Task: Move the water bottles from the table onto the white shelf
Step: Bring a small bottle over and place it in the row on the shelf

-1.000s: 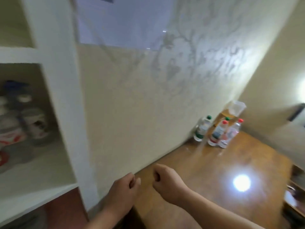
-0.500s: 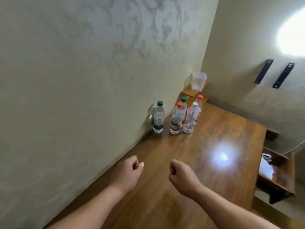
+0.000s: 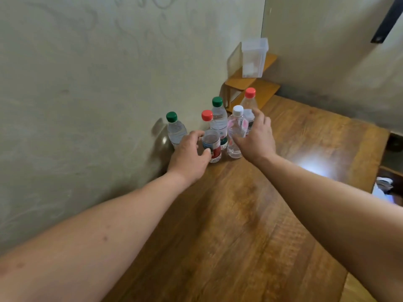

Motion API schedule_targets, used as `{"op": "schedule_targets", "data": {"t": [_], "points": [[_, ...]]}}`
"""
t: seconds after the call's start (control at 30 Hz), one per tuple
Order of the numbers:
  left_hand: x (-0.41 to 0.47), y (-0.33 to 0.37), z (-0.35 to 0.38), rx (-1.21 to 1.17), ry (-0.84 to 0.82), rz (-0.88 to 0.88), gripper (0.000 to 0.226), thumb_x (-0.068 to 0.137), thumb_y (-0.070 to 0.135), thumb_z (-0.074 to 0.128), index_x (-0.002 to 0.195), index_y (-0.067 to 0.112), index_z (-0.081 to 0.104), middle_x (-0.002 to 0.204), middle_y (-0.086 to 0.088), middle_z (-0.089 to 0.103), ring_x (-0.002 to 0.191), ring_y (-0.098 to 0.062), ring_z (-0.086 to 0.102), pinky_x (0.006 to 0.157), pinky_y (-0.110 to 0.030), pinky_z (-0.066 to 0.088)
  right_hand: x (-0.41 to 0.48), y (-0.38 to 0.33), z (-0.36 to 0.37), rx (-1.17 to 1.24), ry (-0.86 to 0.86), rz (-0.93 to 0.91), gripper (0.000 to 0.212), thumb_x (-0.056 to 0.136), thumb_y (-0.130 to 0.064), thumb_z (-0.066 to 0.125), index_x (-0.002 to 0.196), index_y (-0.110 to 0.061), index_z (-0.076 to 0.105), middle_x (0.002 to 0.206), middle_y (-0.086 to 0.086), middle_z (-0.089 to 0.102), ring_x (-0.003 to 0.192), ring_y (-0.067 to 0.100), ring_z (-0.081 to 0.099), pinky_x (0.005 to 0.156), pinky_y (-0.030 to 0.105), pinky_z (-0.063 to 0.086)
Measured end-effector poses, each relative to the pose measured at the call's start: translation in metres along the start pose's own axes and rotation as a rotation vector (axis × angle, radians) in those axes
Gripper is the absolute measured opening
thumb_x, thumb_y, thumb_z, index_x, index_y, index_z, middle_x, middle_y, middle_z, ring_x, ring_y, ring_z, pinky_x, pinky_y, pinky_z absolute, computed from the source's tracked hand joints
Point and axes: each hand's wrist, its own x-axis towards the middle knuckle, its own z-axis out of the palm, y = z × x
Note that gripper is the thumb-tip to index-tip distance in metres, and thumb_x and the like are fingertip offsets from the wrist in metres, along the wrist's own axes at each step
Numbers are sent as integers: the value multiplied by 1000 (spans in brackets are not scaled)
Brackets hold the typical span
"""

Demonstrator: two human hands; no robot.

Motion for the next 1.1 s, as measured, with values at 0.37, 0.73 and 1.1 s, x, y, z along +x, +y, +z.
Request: {"op": "schedule_targets", "data": {"t": [0.37, 0.73, 1.1], "points": [[-19, -12, 22, -3, -70, -35, 40, 100, 25, 66, 139, 26, 56, 122, 5, 59, 94, -10, 67, 94, -41, 59, 3, 16, 32, 161, 1, -67, 64, 88, -44, 82, 139, -36, 43, 128, 0, 62, 107, 19, 65, 85, 44, 60], [-112, -38, -10, -28, -161, -99, 52, 101, 34, 68, 148, 31, 47, 128, 9, 59, 107, -9, 64, 93, -33, 57, -124, 37, 3, 180, -57, 34, 71, 81, -35, 90, 139, -41, 49, 132, -11, 49, 112, 11, 57, 95, 38, 55], [-282, -135, -113, 20, -244, 24, 95, 86, 46, 84, 163, 40, 28, 165, 9, 42, 151, -16, 43, 124, -36, 38, -355, -127, 30, 28, -313, -231, 70, 79, -42, 91, 137, -42, 52, 130, -22, 58, 109, 0, 62, 80, 15, 49]]}}
